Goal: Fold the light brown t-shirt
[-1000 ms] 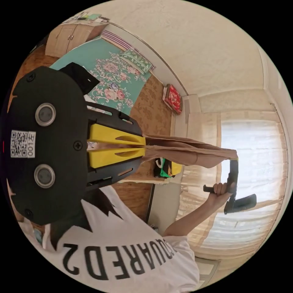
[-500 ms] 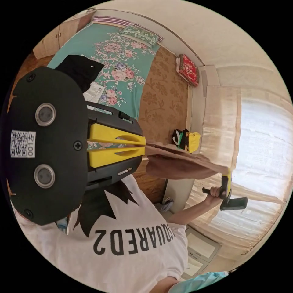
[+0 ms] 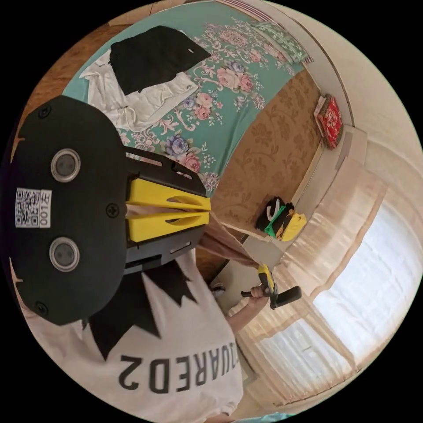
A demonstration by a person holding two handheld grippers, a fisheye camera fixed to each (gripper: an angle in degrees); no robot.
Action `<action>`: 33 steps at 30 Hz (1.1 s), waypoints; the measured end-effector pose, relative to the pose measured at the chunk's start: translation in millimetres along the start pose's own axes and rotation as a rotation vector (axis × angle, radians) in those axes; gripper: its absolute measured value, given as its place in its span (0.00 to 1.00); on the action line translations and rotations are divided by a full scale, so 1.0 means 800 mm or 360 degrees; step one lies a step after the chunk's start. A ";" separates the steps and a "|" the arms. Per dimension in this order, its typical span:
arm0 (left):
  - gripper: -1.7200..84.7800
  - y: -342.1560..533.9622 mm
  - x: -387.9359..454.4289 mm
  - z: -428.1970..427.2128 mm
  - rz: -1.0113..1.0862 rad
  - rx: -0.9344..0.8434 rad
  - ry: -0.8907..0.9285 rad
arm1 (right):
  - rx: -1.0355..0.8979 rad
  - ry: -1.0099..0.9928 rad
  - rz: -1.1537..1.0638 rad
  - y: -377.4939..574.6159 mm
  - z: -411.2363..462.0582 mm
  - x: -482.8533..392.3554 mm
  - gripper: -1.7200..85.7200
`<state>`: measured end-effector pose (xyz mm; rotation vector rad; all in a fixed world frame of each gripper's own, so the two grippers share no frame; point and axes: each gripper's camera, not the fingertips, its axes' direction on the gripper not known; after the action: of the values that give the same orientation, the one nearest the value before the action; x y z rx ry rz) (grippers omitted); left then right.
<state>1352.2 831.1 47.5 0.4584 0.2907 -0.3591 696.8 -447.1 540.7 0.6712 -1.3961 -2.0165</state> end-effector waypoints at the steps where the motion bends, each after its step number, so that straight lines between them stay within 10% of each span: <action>1: 0.01 -0.017 -0.011 0.009 -0.0008 -0.0005 -0.0050 | -0.0009 0.0045 -0.0070 -0.031 0.004 0.033 0.02; 15: 0.01 -0.389 -0.144 0.006 0.0008 0.0372 -0.0724 | 0.0226 0.0445 -0.0975 -0.290 -0.131 0.132 0.03; 23: 0.01 -0.401 -0.127 0.153 0.0178 0.0202 -0.0859 | 0.0038 0.0617 -0.1033 -0.172 -0.078 0.170 0.03; 33: 0.01 -0.249 -0.247 0.580 -0.0071 -0.0382 -0.0772 | -0.0550 0.0682 -0.0552 0.089 0.268 0.373 0.03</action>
<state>1184.4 496.6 439.8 0.1198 -0.1284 -0.4602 352.8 -540.3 655.6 1.1604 -0.6977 -2.1308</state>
